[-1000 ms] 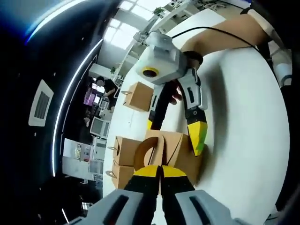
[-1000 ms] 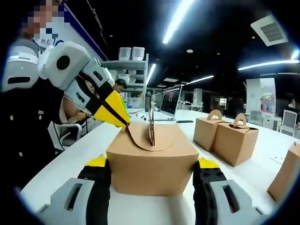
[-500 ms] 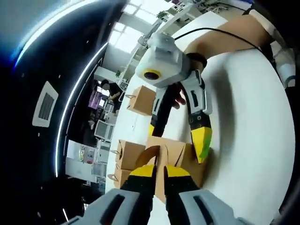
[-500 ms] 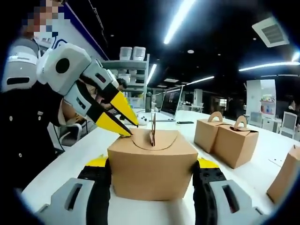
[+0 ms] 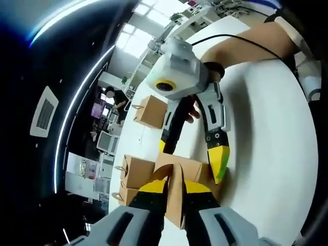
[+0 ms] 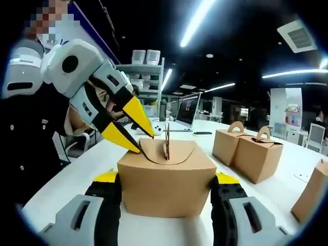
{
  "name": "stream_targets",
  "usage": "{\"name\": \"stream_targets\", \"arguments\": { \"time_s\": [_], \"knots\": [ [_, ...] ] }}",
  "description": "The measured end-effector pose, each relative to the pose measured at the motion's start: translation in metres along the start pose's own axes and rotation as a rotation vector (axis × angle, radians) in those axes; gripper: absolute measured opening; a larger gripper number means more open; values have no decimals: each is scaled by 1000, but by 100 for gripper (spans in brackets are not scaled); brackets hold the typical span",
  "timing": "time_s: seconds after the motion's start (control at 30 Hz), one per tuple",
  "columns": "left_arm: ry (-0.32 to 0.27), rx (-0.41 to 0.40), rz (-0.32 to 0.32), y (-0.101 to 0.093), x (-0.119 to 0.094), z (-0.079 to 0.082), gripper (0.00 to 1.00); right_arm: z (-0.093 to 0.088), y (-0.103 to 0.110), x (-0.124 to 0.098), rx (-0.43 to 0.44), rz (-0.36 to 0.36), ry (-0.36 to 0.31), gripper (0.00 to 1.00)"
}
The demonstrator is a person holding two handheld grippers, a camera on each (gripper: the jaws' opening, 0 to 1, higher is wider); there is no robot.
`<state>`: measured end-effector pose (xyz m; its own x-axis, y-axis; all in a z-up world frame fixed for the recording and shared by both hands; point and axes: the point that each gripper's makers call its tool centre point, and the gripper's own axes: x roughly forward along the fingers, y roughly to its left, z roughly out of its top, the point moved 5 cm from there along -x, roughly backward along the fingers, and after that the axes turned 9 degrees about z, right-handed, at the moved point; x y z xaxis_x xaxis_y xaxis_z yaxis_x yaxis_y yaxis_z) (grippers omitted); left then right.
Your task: Pick up one paper box from the group, open the paper box, and remove the item inside
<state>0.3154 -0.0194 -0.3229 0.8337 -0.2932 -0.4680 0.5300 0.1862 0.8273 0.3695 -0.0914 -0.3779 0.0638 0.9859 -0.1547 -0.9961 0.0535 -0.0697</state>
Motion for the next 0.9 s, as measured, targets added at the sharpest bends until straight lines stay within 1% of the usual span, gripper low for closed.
{"name": "stream_targets", "arguments": {
  "time_s": [0.17, 0.3, 0.4, 0.47, 0.57, 0.63, 0.77, 0.9],
  "knots": [
    [9, 29, -3, -4, 0, 1, 12, -1, 0, 0, 2, -1, 3, 70],
    [9, 26, -14, -3, 1, 3, 13, 0, -1, -1, -3, 0, 4, 70],
    [21, 84, 13, -4, 4, 3, 12, -1, -2, 0, 7, -3, 2, 70],
    [22, 115, 16, -6, 3, 5, 8, -1, -1, -1, 5, -3, 1, 70],
    [30, 122, 18, -10, 4, 5, 4, -1, -1, -1, 10, -4, 0, 70],
    [37, 127, 43, -9, 5, 5, 4, -1, -1, -1, 13, -7, -1, 70],
    [46, 143, 61, -8, 2, 6, 4, -1, 0, -1, 8, -6, 1, 70],
    [48, 127, 71, -4, -1, 7, 4, -1, 0, -1, 6, -6, -1, 70]
  ]
}}
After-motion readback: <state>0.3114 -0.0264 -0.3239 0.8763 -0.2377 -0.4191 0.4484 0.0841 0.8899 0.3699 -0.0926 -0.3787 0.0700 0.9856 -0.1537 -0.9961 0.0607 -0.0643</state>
